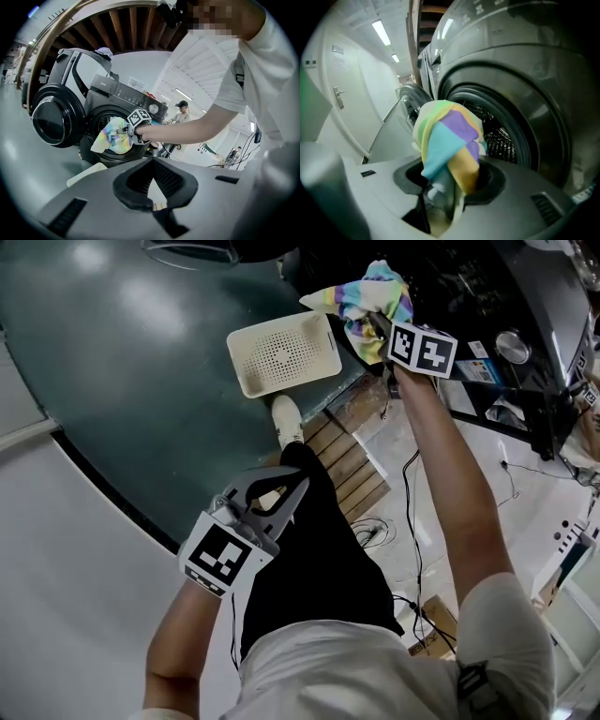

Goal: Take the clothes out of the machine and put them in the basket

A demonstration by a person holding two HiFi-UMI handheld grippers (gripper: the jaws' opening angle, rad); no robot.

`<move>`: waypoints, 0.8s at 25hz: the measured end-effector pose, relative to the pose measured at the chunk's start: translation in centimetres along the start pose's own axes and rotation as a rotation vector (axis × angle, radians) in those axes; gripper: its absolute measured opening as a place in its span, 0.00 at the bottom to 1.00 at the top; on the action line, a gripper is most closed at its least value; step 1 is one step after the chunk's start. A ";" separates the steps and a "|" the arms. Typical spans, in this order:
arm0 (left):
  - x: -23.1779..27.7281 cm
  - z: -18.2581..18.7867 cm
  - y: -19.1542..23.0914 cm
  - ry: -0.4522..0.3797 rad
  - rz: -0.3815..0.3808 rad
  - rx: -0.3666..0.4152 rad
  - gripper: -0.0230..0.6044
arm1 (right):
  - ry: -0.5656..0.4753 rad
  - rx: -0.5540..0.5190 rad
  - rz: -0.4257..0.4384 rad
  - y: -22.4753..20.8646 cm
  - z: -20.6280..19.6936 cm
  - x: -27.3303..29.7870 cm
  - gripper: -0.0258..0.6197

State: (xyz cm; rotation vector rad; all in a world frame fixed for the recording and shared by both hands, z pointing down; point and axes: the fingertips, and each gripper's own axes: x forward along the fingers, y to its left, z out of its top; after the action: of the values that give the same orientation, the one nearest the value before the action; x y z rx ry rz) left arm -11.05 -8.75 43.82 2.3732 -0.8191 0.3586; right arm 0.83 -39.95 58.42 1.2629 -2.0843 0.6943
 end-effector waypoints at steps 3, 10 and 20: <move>-0.7 -0.2 -0.9 -0.018 0.009 -0.004 0.03 | -0.010 -0.020 0.035 2.0 0.3 -1.8 0.35; -3.4 -1.3 -2.7 -0.044 0.024 -0.003 0.03 | -0.014 -0.071 0.113 8.0 -0.2 -4.3 0.35; -6.9 -4.3 -3.1 -0.066 0.081 -0.037 0.03 | 0.042 -0.152 0.209 15.3 -4.2 -3.4 0.35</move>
State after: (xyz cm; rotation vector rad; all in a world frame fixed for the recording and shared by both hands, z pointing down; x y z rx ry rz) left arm -14.70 -0.90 42.86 2.3327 -0.9468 0.2963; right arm -10.81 -28.69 56.89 0.9497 -2.2089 0.6330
